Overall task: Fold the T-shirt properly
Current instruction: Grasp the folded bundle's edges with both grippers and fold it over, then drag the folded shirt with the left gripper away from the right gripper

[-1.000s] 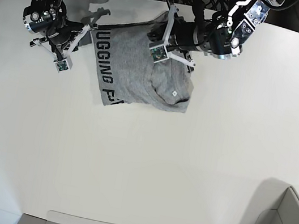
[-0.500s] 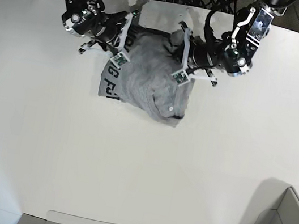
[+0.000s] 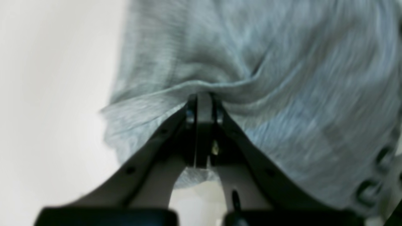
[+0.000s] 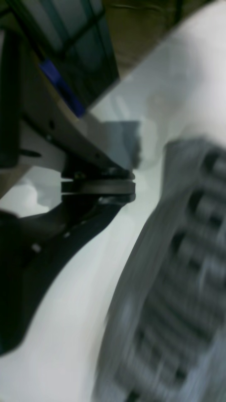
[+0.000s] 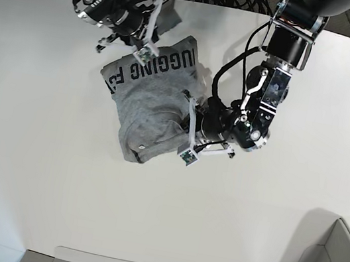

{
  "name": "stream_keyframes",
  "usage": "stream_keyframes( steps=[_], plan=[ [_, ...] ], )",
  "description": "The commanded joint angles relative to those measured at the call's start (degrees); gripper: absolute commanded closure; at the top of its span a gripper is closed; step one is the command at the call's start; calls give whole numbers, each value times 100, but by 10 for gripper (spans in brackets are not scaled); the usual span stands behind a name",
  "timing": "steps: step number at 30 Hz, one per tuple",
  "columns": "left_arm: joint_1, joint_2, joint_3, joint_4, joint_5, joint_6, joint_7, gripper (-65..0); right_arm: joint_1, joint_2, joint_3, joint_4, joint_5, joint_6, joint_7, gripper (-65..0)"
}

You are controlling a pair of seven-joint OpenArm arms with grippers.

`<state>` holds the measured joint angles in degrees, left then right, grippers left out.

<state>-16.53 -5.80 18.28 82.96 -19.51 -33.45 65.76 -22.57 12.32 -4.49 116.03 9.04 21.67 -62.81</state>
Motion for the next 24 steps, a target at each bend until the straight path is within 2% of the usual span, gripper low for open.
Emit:
stream_keyframes(
  steps=[1,7,11,14,16,19,24],
  plan=[
    [-162,31,-57,95,-32,-17,-66,0,37,12,269,120,32,9,70,0],
    [-285,251,-690,491,-58,-17,66,0,274,-49,1790,94,32,17,70,0],
    [111,339,-435,1502,-67,-44,629,0,564,-58,2344,-117,24,17,52,0],
    [638,400,40,2065,-32,-17,655,0,758,-58,2678,-390,24,9,52,0],
    [972,418,383,2179,-32,-17,558,0,819,-58,2906,-557,24,9,52,0],
    [1333,444,664,2135,-23,-9,92,0,819,-58,3109,-636,24,17,52,0],
    [1588,444,682,1713,-23,-9,-444,0,644,-58,3249,-636,24,17,61,0]
  ],
)
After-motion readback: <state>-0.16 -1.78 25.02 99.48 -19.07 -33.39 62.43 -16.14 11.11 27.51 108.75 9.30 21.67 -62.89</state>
